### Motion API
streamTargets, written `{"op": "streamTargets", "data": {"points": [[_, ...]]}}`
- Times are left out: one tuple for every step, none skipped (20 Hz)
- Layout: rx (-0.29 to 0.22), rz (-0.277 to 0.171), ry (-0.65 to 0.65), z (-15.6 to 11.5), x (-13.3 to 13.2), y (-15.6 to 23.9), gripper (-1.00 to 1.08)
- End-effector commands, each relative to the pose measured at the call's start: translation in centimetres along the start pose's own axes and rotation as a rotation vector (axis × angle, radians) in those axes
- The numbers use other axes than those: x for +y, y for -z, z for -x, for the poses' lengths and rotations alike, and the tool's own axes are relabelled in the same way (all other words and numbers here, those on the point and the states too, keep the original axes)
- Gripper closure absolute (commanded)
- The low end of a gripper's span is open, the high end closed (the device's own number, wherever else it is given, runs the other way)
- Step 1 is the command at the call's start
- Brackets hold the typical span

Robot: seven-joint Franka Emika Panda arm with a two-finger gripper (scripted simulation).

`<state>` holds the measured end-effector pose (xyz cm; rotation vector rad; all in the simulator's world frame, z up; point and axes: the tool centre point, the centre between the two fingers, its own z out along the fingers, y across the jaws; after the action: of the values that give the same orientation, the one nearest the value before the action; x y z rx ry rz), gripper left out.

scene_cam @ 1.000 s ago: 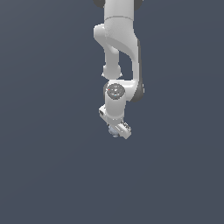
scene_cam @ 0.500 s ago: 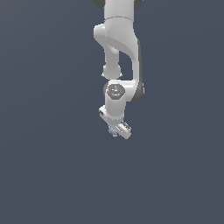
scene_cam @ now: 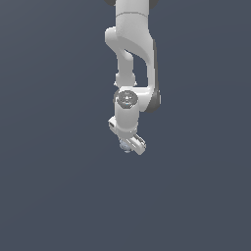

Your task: Pick up the object and move it to a goal position.

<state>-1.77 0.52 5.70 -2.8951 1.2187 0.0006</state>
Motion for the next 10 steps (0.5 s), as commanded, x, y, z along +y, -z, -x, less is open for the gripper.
{"op": "streamTargets", "data": {"points": [[0.001,-0.001,-0.001,-0.7,0.2,1.2,1.08],[0.001,-0.001,-0.001,-1.1,0.3,1.8,1.08],[0.001,-0.001,-0.001,-1.4,0.4,2.5,1.08],[0.001,-0.001,-0.001,-1.8,0.6,3.2,1.08],[0.001,-0.001,-0.001,-2.2,0.7,4.0,1.08],[0.001,-0.001,-0.001,-2.7,0.8,4.8,1.08],[0.001,0.0,-0.001,-3.2,1.0,5.6,1.08],[0.001,0.0,-0.001,-3.6,1.1,6.5,1.08],[0.001,0.0,-0.001,-4.2,1.3,7.4,1.08],[0.001,0.0,-0.001,-4.7,1.4,8.4,1.08]]}}
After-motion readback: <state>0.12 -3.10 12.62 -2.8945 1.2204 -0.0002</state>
